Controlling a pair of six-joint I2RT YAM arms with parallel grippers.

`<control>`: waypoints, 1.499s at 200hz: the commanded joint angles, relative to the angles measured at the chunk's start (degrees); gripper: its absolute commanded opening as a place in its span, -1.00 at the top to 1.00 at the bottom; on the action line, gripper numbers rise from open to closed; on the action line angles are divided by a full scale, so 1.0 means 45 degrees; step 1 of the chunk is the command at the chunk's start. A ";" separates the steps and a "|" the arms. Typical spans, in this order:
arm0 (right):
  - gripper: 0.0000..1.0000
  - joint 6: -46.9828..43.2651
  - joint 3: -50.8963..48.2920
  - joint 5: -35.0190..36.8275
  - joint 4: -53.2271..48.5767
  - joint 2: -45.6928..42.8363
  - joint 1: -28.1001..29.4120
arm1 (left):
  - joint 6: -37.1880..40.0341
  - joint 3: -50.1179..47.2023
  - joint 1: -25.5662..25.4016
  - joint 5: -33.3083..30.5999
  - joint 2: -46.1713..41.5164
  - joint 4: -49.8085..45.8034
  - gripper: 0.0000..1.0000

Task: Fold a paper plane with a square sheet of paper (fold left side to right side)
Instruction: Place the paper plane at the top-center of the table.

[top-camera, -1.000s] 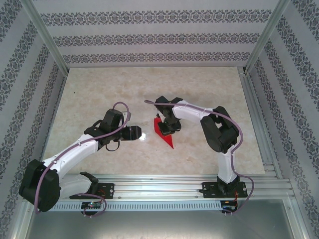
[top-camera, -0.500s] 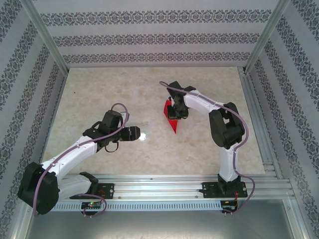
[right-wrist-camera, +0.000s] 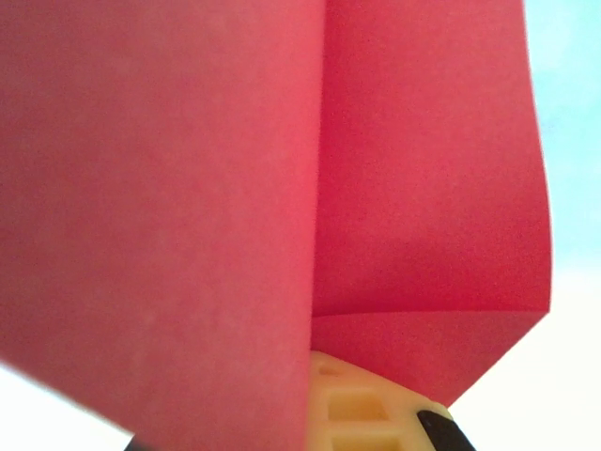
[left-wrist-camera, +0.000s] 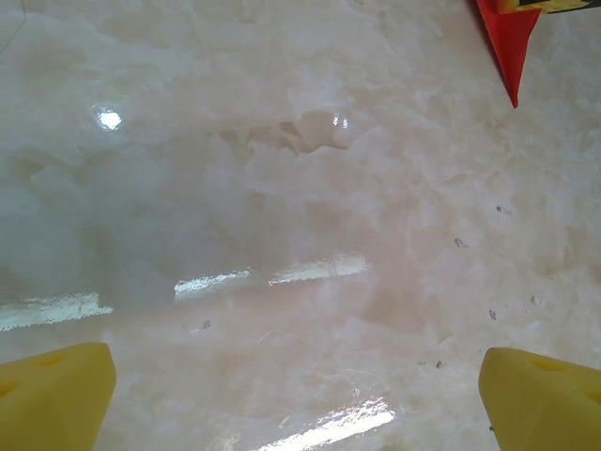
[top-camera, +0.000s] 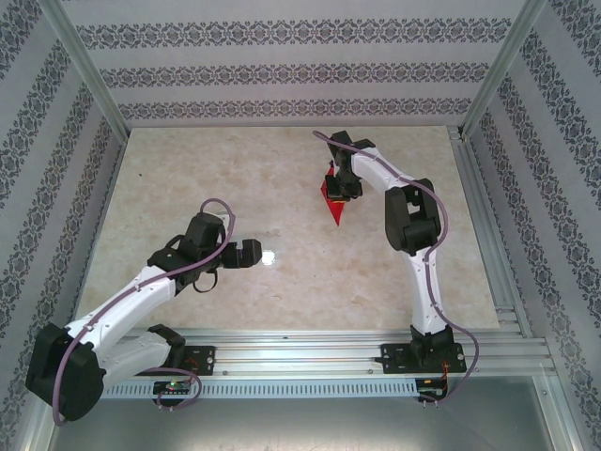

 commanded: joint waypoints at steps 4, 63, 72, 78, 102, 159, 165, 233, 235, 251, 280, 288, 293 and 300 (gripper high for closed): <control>0.90 -0.0692 0.0734 0.0070 -0.0956 0.0553 -0.0060 | 0.0309 -0.0048 0.0182 -0.0279 -0.0209 -0.0426 -1.00; 0.62 -0.0980 0.1369 0.0062 -0.1566 0.0694 -0.0060 | 0.0416 0.0145 0.0174 -0.0184 -0.0188 -0.0563 -1.00; 0.60 -0.1043 0.1530 0.0045 -0.1692 0.0670 -0.0061 | 0.0406 0.0165 0.0170 -0.0170 -0.0187 -0.0556 -1.00; 0.59 -0.1050 0.1600 0.0052 -0.1754 0.0623 -0.0062 | 0.0387 0.0178 0.0184 -0.0165 -0.0191 -0.0563 -1.00; 0.54 -0.1104 0.1871 0.0089 -0.2022 0.0404 -0.0016 | 0.0406 0.0279 0.0183 -0.0182 -0.0178 -0.0636 -0.99; 0.22 -0.1109 0.1395 0.0079 -0.2347 -0.1520 0.0209 | 0.0217 0.0639 0.0187 -0.0867 -0.0233 -0.0923 -1.00; 0.21 -0.1074 0.1153 0.0155 -0.2304 -0.1926 0.0254 | 0.0178 0.0699 0.0192 -0.1063 -0.0259 -0.0951 -1.00; -0.03 -0.0549 -0.5068 0.1348 0.0418 -0.8852 0.0123 | -0.0151 0.1185 0.0495 -0.3779 -0.1252 -0.0885 -1.00; -0.04 -0.0529 -0.5356 0.1381 0.0590 -0.9114 0.0116 | -0.0133 0.1198 0.0504 -0.3901 -0.1307 -0.0883 -1.00; -0.13 -0.0474 -0.7534 0.1688 0.1892 -1.1151 -0.0041 | 0.0105 0.1163 0.0631 -0.5010 -0.1953 -0.0698 -1.00; -0.43 -0.0421 -1.1354 0.2569 0.4728 -1.4587 -0.0405 | 0.0805 0.0573 0.0806 -0.7498 -0.3297 0.0357 -1.00; -0.55 -0.0350 -1.2367 0.2885 0.5491 -1.5416 -0.0573 | 0.1297 0.0157 0.0845 -0.8034 -0.3645 0.1085 -1.00; -0.64 -0.0303 -1.3002 0.3042 0.6052 -1.5869 -0.0673 | 0.1539 -0.0085 0.0876 -0.8386 -0.3861 0.1509 -1.00; -0.80 -0.0232 -1.3872 0.3229 0.6871 -1.6541 -0.0867 | 0.1893 -0.0480 0.0905 -0.8848 -0.4093 0.2180 -1.00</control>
